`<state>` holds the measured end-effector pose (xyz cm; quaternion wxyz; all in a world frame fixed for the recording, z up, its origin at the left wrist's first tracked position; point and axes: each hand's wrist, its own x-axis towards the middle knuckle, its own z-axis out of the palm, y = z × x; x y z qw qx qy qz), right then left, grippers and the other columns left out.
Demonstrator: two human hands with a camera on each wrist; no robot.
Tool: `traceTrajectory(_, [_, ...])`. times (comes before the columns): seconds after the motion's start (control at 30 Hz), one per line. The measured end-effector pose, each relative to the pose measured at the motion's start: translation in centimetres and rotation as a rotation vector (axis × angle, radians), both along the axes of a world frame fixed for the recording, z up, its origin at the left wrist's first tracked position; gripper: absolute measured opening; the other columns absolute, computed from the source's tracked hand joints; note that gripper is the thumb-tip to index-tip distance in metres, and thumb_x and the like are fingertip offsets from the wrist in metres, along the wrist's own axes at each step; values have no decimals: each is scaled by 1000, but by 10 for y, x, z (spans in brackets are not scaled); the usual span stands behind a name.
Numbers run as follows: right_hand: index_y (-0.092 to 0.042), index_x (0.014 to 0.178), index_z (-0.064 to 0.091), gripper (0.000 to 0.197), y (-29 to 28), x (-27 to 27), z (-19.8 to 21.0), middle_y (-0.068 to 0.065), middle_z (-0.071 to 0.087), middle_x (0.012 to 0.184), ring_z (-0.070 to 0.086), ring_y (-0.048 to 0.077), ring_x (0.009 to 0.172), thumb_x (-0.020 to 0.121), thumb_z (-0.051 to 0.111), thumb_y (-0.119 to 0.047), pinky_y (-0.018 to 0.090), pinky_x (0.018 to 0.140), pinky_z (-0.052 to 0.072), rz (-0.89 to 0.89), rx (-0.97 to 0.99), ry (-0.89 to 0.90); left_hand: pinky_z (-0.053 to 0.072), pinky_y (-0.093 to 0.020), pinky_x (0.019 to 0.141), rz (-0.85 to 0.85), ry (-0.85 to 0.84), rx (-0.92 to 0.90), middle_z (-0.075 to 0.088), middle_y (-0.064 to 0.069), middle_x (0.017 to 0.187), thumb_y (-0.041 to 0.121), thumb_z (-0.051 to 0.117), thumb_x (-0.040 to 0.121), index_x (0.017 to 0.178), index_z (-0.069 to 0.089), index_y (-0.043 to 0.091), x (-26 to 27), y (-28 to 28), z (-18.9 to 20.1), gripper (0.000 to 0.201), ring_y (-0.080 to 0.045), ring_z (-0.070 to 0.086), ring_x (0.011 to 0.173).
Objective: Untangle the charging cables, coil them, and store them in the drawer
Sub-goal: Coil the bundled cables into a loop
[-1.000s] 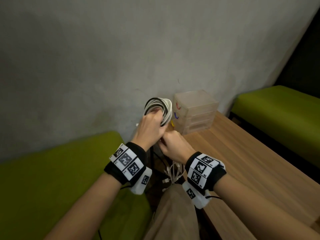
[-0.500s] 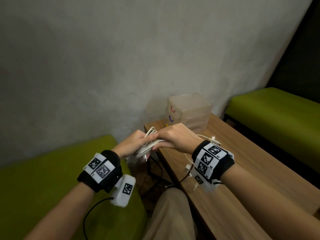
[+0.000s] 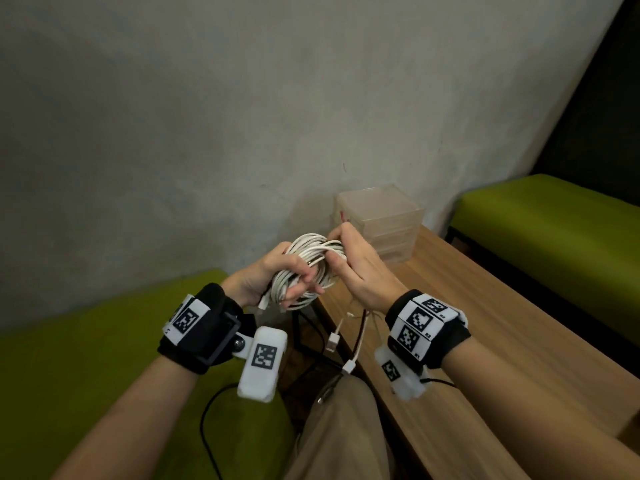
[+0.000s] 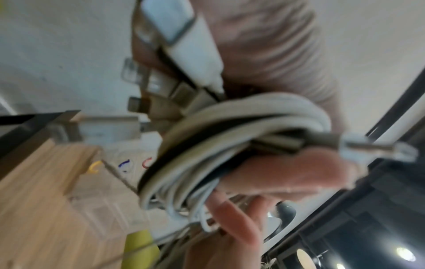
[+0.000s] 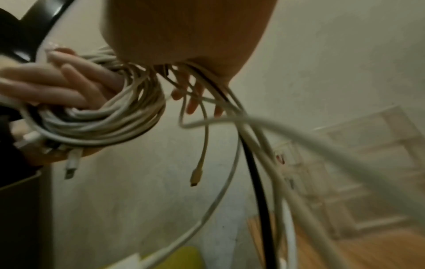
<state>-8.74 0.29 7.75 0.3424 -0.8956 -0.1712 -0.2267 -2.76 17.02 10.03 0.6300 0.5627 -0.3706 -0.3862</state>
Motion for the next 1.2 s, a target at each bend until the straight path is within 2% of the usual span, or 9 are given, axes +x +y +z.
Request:
traceTrajectory(0.13, [-23,108,32,46,15,-1,-10,0,55,88,52,-1,76,86,33,-63,15,72,38,-48,348,-20,51,-17,69,-13,127,-132,44,3,30,28,69,56,52,54,16,-5,-9,-2,20,-8,39,24])
traceTrajectory(0.27, [-25,131,36,44,22,0,-5,16,62,100,53,-12,83,91,43,-42,5,83,38,-29,576,-27,50,-14,68,-19,292,-229,45,5,30,35,74,51,50,54,17,-8,-15,-9,27,-7,42,26])
traceTrajectory(0.37, [-17,109,61,43,24,7,-4,0,67,96,62,8,94,85,46,-49,31,88,47,-29,666,28,51,-15,66,22,362,-277,44,5,30,33,74,49,50,53,16,-8,-19,-14,27,-7,41,26])
traceTrajectory(0.43, [-18,96,64,34,23,10,-4,-4,67,85,63,9,82,84,50,-47,34,79,49,-71,647,62,51,-16,64,103,347,-265,45,3,31,34,73,46,50,54,15,-8,-21,-16,27,-9,42,28])
traceTrajectory(0.6, [-13,98,65,18,10,9,4,-2,69,83,60,2,73,90,58,-27,8,67,40,-76,261,145,49,-21,52,336,190,-53,56,-7,47,13,54,52,61,61,3,-1,-19,-28,15,-15,54,46])
traceTrajectory(0.73, [-12,99,64,22,7,16,3,3,68,88,59,11,81,92,54,-30,20,67,38,-84,60,236,42,-18,41,357,264,-31,40,-2,49,-1,49,58,79,56,3,-1,-20,-26,21,-10,43,40])
traceTrajectory(0.87, [-6,92,55,32,6,18,5,12,64,79,57,22,73,95,43,-36,35,61,38,-113,18,267,38,-15,36,411,184,59,37,5,45,31,65,69,73,59,10,-5,-23,-16,22,-5,38,35])
traceTrajectory(1.0, [-15,98,40,26,7,14,7,10,59,68,49,16,58,94,43,-41,28,53,34,-131,199,242,31,-19,40,526,32,84,34,5,44,46,67,60,72,59,8,-5,-31,-12,41,-8,34,38])
traceTrajectory(1.2, [-15,107,38,25,3,10,3,-1,55,62,50,1,53,94,46,-35,15,52,36,-88,320,200,39,-20,39,636,62,-72,43,6,40,47,68,62,78,66,4,-13,-41,-21,45,-7,39,36])
